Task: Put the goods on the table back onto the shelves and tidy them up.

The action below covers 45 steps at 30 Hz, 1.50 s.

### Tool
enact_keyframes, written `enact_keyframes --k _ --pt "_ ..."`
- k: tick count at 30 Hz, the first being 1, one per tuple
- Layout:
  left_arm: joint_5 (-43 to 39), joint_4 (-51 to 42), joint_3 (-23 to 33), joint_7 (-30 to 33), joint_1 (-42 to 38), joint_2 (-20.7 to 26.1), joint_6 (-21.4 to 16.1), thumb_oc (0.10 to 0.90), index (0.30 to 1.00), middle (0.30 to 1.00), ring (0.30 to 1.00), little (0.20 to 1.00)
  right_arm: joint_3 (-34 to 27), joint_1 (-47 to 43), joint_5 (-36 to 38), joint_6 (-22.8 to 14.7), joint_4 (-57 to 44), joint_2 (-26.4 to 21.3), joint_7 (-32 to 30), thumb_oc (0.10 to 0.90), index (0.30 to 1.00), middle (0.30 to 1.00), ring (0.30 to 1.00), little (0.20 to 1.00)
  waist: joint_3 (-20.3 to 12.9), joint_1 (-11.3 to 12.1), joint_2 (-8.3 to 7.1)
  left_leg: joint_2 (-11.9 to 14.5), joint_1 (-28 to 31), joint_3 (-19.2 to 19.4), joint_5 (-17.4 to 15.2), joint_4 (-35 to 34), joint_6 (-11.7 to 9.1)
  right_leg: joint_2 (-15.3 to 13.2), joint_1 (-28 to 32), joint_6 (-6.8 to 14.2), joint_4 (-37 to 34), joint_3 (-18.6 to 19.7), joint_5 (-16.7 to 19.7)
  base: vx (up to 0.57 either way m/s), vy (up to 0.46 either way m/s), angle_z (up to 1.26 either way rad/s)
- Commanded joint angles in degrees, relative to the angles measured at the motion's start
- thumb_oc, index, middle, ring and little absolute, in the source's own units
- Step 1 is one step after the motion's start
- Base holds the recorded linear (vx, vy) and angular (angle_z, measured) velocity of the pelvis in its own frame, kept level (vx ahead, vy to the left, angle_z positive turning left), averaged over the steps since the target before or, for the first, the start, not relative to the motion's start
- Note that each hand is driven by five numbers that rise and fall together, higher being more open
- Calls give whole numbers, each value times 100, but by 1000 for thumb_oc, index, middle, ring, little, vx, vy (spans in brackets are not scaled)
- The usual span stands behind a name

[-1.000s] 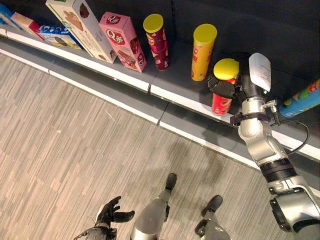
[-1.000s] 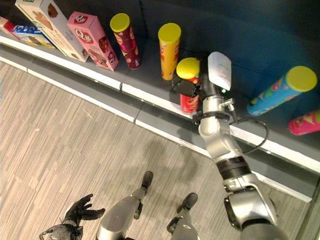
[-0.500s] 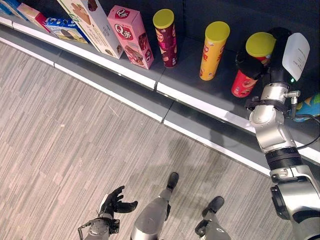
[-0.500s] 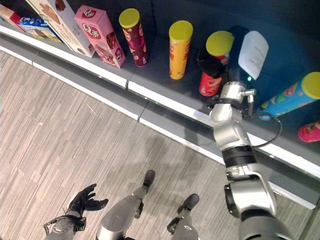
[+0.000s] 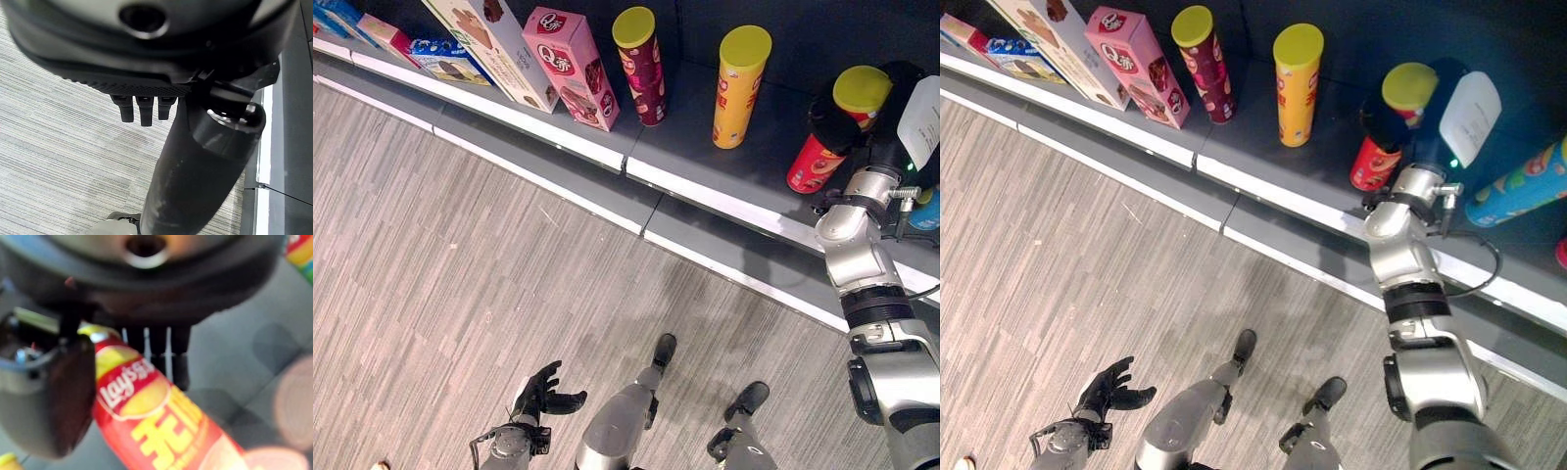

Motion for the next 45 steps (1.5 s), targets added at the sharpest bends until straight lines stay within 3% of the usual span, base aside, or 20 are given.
enact_keyframes --k 1,2,4,5,6,7,19,26,27,28,30,35,36,37,38,39,41,44,45 --pt "18 267 -272 277 78 280 -234 800 900 900 900 900 195 -565 -137 -256 -389 -569 -470 400 300 300 300 300 -468 28 -150 -156 -314 -373 -229 193 -87 -950 -147 635 1016 -28 -165 0 0 0" --pt "19 288 -262 283 71 280 -232 800 900 900 900 900 194 -560 -136 -263 -390 -565 -480 400 300 300 300 300 -468 19 -160 -159 -318 -370 -232 195 -86 -948 -154 633 1016 -20 -164 0 0 0" --pt "32 313 -261 302 53 270 -237 800 900 900 900 900 205 -555 -147 -260 -401 -563 -493 518 476 476 476 476 -467 5 -173 -156 -319 -363 -231 196 -90 -949 -155 632 1014 -17 -167 0 0 0" --pt "32 320 -263 301 49 268 -234 800 900 900 900 900 204 -548 -145 -266 -408 -555 -496 706 759 759 759 759 -466 -2 -176 -154 -319 -366 -229 196 -89 -948 -151 631 1011 -18 -167 0 0 0" --pt "35 335 -259 305 36 267 -232 800 900 900 900 900 213 -550 -145 -265 -404 -558 -498 769 853 853 853 853 -468 -5 -182 -152 -314 -366 -228 187 -91 -952 -145 631 1008 -24 -164 0 0 0" --pt "37 348 -262 303 35 261 -236 800 900 900 900 900 217 -558 -149 -262 -407 -565 -505 800 900 900 900 900 -470 -13 -185 -154 -309 -362 -228 183 -91 -955 -145 635 1008 -22 -160 0 0 0" --pt "66 444 -258 304 14 254 -226 800 900 900 900 900 256 -579 -51 -303 -390 -488 -472 800 900 900 900 900 -532 -66 -209 -151 -238 -329 -241 168 -95 -968 -112 642 1014 8 -149 0 0 0" --pt "108 546 -241 274 -10 252 -200 800 900 900 900 900 290 -600 -19 -342 -524 -474 -404 800 900 900 900 900 -579 -124 -306 -129 -179 -287 -263 153 -94 -954 -87 641 994 48 -127 0 0 0" --pt "154 623 -229 266 -19 240 -174 800 900 900 900 900 262 -571 -54 -362 -704 -472 -393 800 900 900 900 900 -605 -156 -351 -122 -156 -262 -275 152 -90 -947 -74 641 983 80 -115 42 57 0" --pt "265 813 -124 305 -29 200 -103 800 900 900 900 900 258 -390 -181 -429 -1263 -399 -296 800 900 900 900 900 -671 -279 -495 -87 -56 -131 -346 153 -61 -927 -70 652 969 218 -62 32 63 0" --pt "292 872 -74 309 -31 188 -76 800 900 900 900 900 240 -277 -226 -452 -1518 -321 -234 800 900 900 900 900 -716 -331 -556 -94 -45 -66 -360 159 -35 -924 -95 654 929 289 3 42 71 -18" --pt "512 1125 258 310 21 63 65 800 900 900 900 900 64 881 -44 -813 -2866 164 487 800 900 900 900 900 -871 -722 -968 -86 301 479 -593 174 97 -850 -98 703 751 902 297 72 70 -43" --pt "583 1159 342 280 21 46 102 800 900 900 900 900 30 1159 178 -945 -3093 203 750 800 900 900 900 900 -901 -846 -1053 -72 367 581 -625 165 108 -827 -112 715 726 1018 367 52 41 -68" --pt "588 1159 341 278 33 52 102 800 900 900 900 900 12 1194 183 -937 -3128 209 773 800 900 900 900 900 -906 -825 -1062 -72 378 601 -628 160 110 -827 -114 716 720 1040 373 71 64 -92" --pt "730 1292 513 257 74 34 146 800 900 900 900 900 -183 1897 651 -1204 -3666 385 1146 800 900 900 900 900 -981 -1009 -1198 -48 524 815 -680 127 134 -788 -126 745 638 1256 474 49 47 -90" --pt "729 1292 510 257 76 36 145 800 900 900 900 900 -187 1903 651 -1202 -3672 386 1148 800 900 900 900 900 -981 -1001 -1200 -47 527 821 -680 124 134 -788 -128 745 638 1263 475 65 91 -86" --pt "820 1021 738 141 250 104 160 800 900 900 900 900 -396 2868 1668 -1570 -4103 417 1994 800 900 900 900 900 -1061 -1272 -1321 42 757 1211 -714 6 134 -751 -174 771 523 1420 740 32 67 -67" --pt "944 1001 877 -3 339 183 162 800 900 900 900 900 -541 3415 2299 -1733 -4227 454 2473 800 900 900 900 900 -1091 -1411 -1345 263 974 1601 -722 -51 87 -774 -212 771 620 1177 803 -16 -9 -116" --pt "949 979 964 -19 366 228 167 800 900 900 900 900 -583 3550 2485 -1743 -4245 417 2619 800 900 900 900 900 -1100 -1373 -1312 404 1044 1784 -750 -62 39 -907 -134 771 697 728 742 -77 -52 -147"
